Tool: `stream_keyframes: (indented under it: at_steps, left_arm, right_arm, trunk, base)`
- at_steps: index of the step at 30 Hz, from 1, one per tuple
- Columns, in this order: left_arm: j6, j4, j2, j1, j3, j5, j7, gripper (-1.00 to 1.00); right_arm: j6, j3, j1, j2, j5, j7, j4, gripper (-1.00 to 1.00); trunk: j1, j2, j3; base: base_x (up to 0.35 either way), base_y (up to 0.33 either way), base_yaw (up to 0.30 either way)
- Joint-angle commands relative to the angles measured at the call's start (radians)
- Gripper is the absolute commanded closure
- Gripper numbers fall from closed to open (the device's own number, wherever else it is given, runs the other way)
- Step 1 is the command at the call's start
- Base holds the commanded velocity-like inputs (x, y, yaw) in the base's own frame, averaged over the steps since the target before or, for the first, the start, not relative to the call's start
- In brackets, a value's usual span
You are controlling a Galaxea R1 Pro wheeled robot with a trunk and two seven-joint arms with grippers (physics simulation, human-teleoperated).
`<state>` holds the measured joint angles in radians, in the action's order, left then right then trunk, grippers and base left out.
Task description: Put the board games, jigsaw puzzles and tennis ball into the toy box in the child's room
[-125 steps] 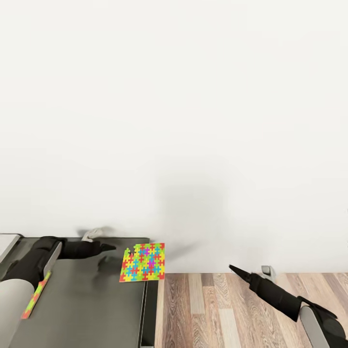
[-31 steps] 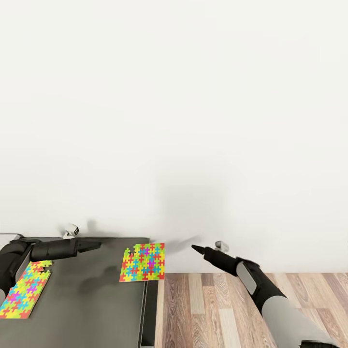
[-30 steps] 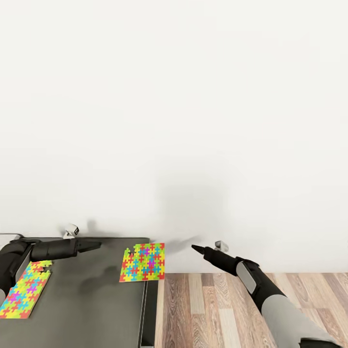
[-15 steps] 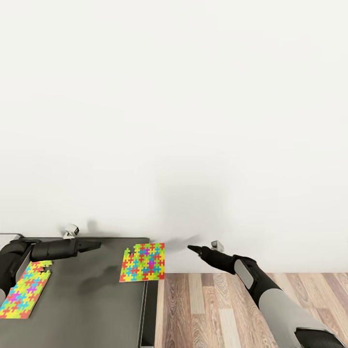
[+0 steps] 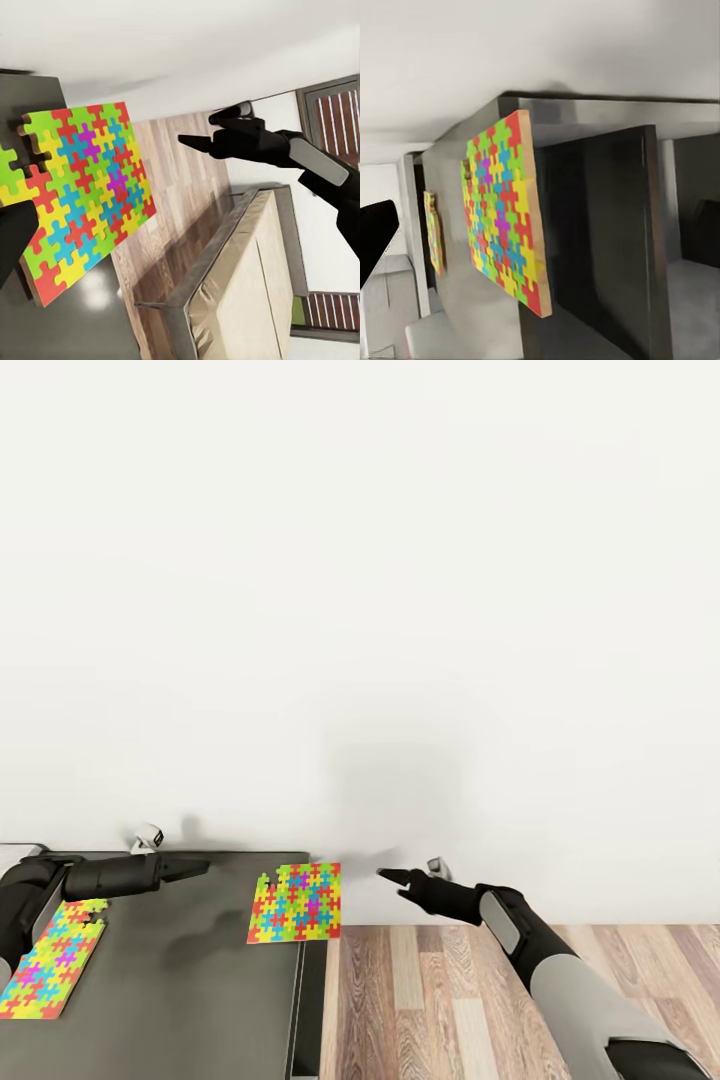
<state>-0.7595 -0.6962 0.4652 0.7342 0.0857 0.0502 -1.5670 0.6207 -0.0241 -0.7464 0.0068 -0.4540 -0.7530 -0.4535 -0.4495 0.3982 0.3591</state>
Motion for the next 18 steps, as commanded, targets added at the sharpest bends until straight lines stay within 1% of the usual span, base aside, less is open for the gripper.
stream_keyframes:
  at_steps: [1, 7, 18]
  left_arm:
    - [-0.011, 0.0, 0.0, 0.001, 0.0, 0.0, -0.004, -1.0]
    - [-0.011, 0.0, 0.001, 0.0, 0.0, -0.001, -0.004, -1.0]
    - [-0.011, 0.0, 0.001, 0.0, 0.0, -0.001, -0.004, -1.0]
  right_arm:
    - [0.007, -0.001, -0.001, 0.002, -0.003, -0.009, -0.001, -1.0]
    - [0.003, 0.011, 0.0, 0.007, 0.0, -0.04, -0.002, -1.0]
    - [-0.019, 0.015, 0.001, 0.007, 0.0, -0.049, -0.002, -1.0]
  trunk:
    - [-0.001, 0.002, 0.002]
    - [-0.001, 0.002, 0.002]
    - [-0.001, 0.002, 0.002]
  base:
    - [0.0, 0.0, 0.0]
    - [0.0, 0.0, 0.0]
    - [0.0, 0.0, 0.0]
